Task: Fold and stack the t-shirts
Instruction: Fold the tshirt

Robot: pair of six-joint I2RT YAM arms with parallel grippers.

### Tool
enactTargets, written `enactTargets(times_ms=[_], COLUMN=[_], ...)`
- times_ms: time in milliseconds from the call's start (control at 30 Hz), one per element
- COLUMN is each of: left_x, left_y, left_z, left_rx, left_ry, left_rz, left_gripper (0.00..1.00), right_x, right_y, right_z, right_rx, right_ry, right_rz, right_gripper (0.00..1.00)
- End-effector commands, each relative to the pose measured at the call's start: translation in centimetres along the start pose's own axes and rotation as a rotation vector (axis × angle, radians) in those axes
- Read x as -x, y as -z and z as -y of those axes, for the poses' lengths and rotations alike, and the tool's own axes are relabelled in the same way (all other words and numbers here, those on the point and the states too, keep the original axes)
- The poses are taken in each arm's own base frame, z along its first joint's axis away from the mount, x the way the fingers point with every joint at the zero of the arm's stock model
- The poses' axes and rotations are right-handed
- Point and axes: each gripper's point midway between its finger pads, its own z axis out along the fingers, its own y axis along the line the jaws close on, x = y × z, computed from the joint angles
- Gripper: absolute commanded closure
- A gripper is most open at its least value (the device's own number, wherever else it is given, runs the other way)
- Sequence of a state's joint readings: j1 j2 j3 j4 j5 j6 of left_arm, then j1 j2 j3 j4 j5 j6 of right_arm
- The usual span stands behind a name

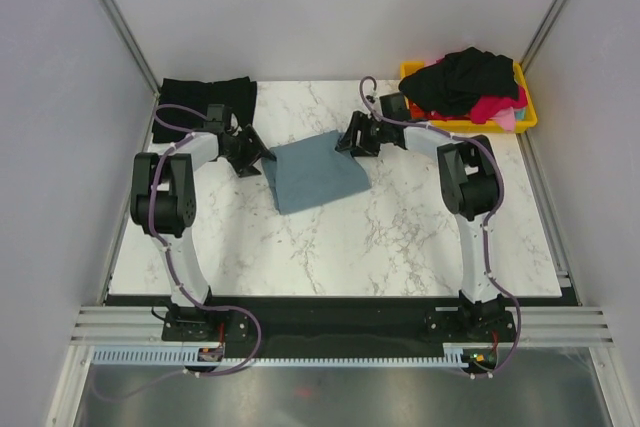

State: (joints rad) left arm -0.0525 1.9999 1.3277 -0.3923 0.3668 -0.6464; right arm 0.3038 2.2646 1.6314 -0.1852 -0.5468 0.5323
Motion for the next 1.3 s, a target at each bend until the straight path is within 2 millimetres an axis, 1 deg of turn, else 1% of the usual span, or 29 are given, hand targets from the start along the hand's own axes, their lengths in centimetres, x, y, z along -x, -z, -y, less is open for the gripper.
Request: enactTargets(times_ms=[0, 33, 133, 167, 200, 233, 267, 300, 333, 367, 467, 500, 533, 567, 600, 633, 667, 700, 733, 767, 833, 867, 900, 967, 1033, 1100, 1133, 1200, 1267], left_x=[-1.1, -1.3, -1.3, -1.3, -1.4, -1.4, -1.4, -1.5, -1.5, -1.5, -1.4, -0.8, -0.7, -0.7, -0.4, -0.1, 0.0, 0.1, 0.1, 0.0, -0.6, -0.8, -0.7, -1.3, -1.3, -1.5, -1.5, -1.6, -1.6], left_y=[-1.5, -1.7, -1.9, -2.0, -2.1, -2.1, -2.0, -1.9, -1.8, -1.4, -0.6, 0.2, 0.5, 0.9, 1.3, 2.0, 2.3, 2.5, 2.6, 2.6, 2.4, 2.3, 2.1, 1.9, 1.5, 1.0, 0.8, 0.3, -0.1], left_z=[-0.6, -0.4, 0.2, 0.4, 0.5, 0.4, 0.5, 0.4, 0.2, 0.3, -0.1, 0.0, -0.1, -0.3, -0.4, -0.1, -0.1, 0.0, 0.1, 0.0, 0.1, 0.1, 0.6, 0.6, 1.1, 1.4, 2.1, 2.4, 3.0], left_rx=[0.026, 0.024, 0.015, 0.015, 0.012, 0.014, 0.014, 0.019, 0.026, 0.028, 0.058, 0.067, 0.079, 0.094, 0.111, 0.111, 0.119, 0.116, 0.114, 0.115, 0.098, 0.089, 0.056, 0.038, 0.010, -0.010, -0.024, -0.028, -0.031], left_ry=[0.017, 0.012, -0.003, -0.007, -0.009, -0.007, -0.007, -0.008, -0.013, -0.019, -0.032, -0.043, -0.049, -0.052, -0.061, -0.078, -0.084, -0.093, -0.098, -0.095, -0.089, -0.086, -0.094, -0.088, -0.093, -0.092, -0.099, -0.102, -0.106], left_rz=[-0.001, -0.005, -0.007, -0.008, -0.012, -0.013, -0.013, -0.015, -0.017, -0.007, 0.017, 0.047, 0.056, 0.061, 0.079, 0.092, 0.097, 0.098, 0.098, 0.095, 0.081, 0.077, 0.084, 0.077, 0.088, 0.075, 0.078, 0.072, 0.076], left_gripper=[0.30, 0.30, 0.37, 0.48, 0.60, 0.66, 0.67, 0.67, 0.67, 0.66, 0.66, 0.67, 0.68, 0.69, 0.69, 0.68, 0.66, 0.64, 0.61, 0.54, 0.45, 0.37, 0.34, 0.29, 0.27, 0.27, 0.27, 0.27, 0.27], right_x=[-2.3, -2.3, -2.5, -2.4, -2.0, -2.1, -2.0, -1.2, -1.2, -0.8, 0.7, 1.5, 1.3, 1.7, 1.8, 1.2, 0.8, 0.3, -0.4, -0.6, -0.6, -0.5, -0.1, 0.5, 1.2, 1.9, 1.7, 2.0, 1.4], right_y=[-2.0, -2.2, -2.4, -2.3, -2.0, -1.8, -1.6, -0.6, -0.1, 0.6, 3.0, 4.1, 4.8, 5.6, 6.4, 6.7, 6.8, 6.8, 6.9, 7.1, 7.7, 8.1, 8.6, 9.2, 10.1, 11.1, 11.2, 11.9, 11.9], right_z=[0.0, -0.1, 0.2, 0.4, 0.8, 1.6, 2.2, 2.4, 3.5, 3.6, 2.7, 1.9, 1.8, 2.2, 1.9, 2.1, 1.9, 2.1, 2.6, 2.9, 4.0, 4.3, 4.6, 5.2, 5.4, 4.9, 4.9, 4.2, 4.0], right_rx=[0.035, 0.047, 0.041, 0.030, 0.007, -0.012, -0.038, -0.059, -0.116, -0.140, -0.192, -0.200, -0.224, -0.271, -0.281, -0.291, -0.280, -0.288, -0.299, -0.313, -0.371, -0.387, -0.400, -0.414, -0.406, -0.387, -0.373, -0.346, -0.316], right_ry=[-0.018, -0.017, -0.029, -0.024, -0.027, -0.036, -0.045, -0.037, -0.037, -0.022, 0.059, 0.095, 0.100, 0.107, 0.113, 0.121, 0.124, 0.126, 0.121, 0.124, 0.121, 0.118, 0.109, 0.081, 0.061, 0.047, 0.043, 0.041, 0.032], right_rz=[-0.054, -0.051, -0.049, -0.042, -0.024, -0.018, -0.007, 0.023, 0.041, 0.057, 0.091, 0.110, 0.097, 0.113, 0.117, 0.089, 0.071, 0.055, 0.036, 0.035, 0.054, 0.062, 0.080, 0.106, 0.143, 0.180, 0.188, 0.214, 0.214], right_gripper=[0.33, 0.36, 0.74, 0.92, 1.00, 1.00, 1.00, 1.00, 1.00, 1.00, 1.00, 1.00, 1.00, 0.96, 0.91, 0.82, 0.47, 0.32, 0.22, 0.08, 0.05, 0.04, 0.04, 0.04, 0.04, 0.04, 0.04, 0.04, 0.04])
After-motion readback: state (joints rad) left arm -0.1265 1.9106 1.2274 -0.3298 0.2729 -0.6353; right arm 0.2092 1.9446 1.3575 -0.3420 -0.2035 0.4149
